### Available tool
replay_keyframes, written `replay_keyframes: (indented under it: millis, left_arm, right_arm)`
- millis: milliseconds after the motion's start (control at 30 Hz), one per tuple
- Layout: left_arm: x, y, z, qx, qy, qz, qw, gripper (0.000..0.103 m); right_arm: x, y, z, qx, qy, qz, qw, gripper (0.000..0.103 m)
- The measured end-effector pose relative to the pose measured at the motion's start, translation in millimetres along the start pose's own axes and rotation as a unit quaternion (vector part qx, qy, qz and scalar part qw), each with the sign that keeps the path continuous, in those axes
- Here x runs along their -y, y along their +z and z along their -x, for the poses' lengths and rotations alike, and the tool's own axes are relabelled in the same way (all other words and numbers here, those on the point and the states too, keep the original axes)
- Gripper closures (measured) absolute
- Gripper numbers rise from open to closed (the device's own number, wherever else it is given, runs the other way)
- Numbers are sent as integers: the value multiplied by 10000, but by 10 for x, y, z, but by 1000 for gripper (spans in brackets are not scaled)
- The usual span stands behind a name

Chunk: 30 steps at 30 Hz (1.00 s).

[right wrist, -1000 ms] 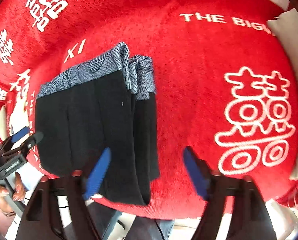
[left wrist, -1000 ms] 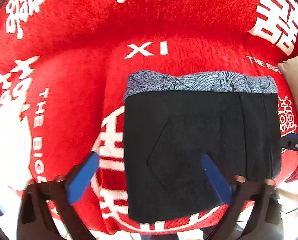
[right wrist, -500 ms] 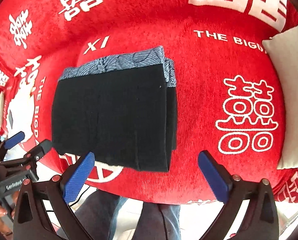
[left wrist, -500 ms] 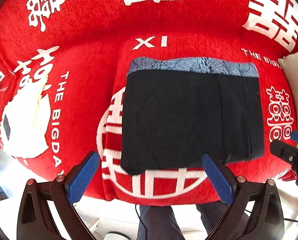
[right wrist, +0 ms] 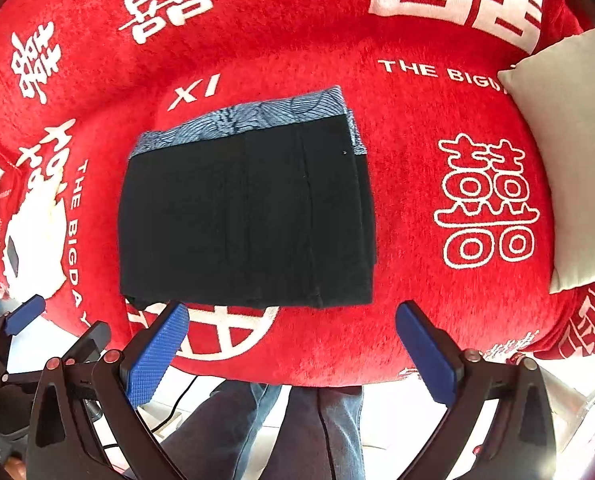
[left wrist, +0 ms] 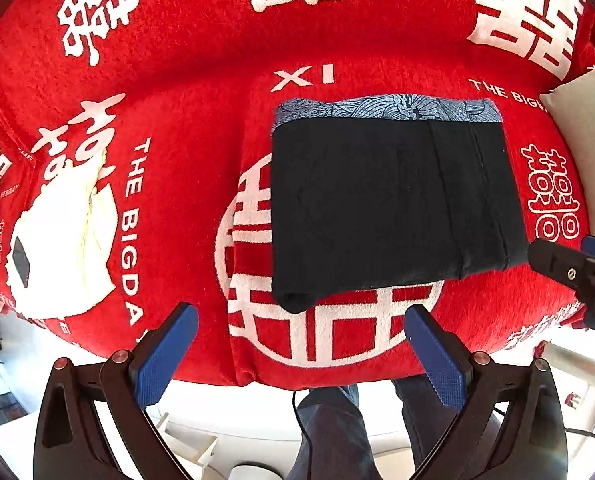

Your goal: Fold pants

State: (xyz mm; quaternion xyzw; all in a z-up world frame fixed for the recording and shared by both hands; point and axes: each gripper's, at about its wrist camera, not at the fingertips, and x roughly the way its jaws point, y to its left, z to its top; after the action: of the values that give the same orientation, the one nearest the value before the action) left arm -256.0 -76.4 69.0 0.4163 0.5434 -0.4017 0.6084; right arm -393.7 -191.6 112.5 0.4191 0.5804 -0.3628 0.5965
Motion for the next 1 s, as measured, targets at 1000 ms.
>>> replay_keyframes:
  millis: [1000]
  left_arm:
    - [44,-84,181,127,-109,-115,9998,0]
  right_arm:
    - [-188,-215,202,157,-414,215,9988,0]
